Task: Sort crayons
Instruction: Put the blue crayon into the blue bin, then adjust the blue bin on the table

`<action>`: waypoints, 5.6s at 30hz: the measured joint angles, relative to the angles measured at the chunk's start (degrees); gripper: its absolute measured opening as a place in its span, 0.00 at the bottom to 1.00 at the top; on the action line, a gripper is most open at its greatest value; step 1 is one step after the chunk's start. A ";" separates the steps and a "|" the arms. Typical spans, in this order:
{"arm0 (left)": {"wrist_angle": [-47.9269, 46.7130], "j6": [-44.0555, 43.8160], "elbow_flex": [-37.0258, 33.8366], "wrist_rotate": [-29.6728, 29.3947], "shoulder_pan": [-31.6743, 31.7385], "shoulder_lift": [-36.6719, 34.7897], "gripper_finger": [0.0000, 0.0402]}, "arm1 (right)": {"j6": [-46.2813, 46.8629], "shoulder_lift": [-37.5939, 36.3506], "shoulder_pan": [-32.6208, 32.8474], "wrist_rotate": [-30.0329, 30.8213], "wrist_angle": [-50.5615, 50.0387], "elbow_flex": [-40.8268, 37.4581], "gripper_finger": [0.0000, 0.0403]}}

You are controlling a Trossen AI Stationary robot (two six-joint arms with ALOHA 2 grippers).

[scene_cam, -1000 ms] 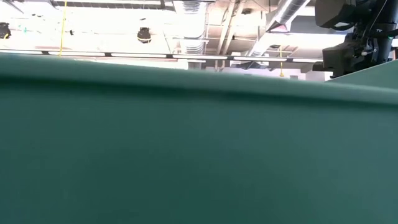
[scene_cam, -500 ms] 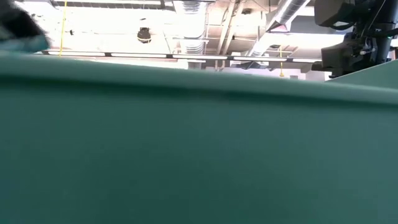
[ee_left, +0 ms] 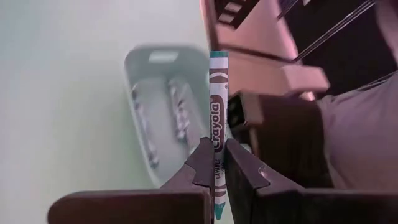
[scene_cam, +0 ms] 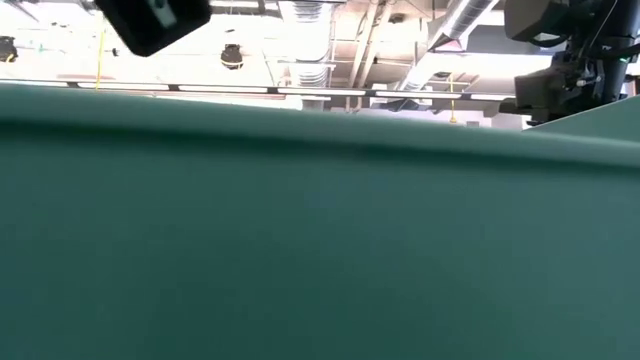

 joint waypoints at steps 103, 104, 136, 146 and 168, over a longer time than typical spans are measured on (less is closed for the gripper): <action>-33.84 -0.56 10.93 -7.89 -0.87 7.49 0.20 | 2.63 0.02 0.02 -0.16 5.15 0.00 0.29; -33.50 -0.46 10.93 -7.84 -0.77 7.49 0.20 | 2.65 0.02 0.02 -0.18 5.16 0.00 0.29; -28.08 5.32 11.02 -2.92 2.56 15.57 0.14 | 3.07 0.00 0.39 -0.10 6.55 -0.22 0.29; -21.09 9.73 11.04 -1.39 4.49 15.80 0.04 | 3.07 0.00 0.39 -0.10 6.72 -0.22 0.29; -10.25 12.02 11.04 -0.28 7.75 15.92 0.00 | 3.00 0.00 0.39 -0.03 6.72 -0.22 0.29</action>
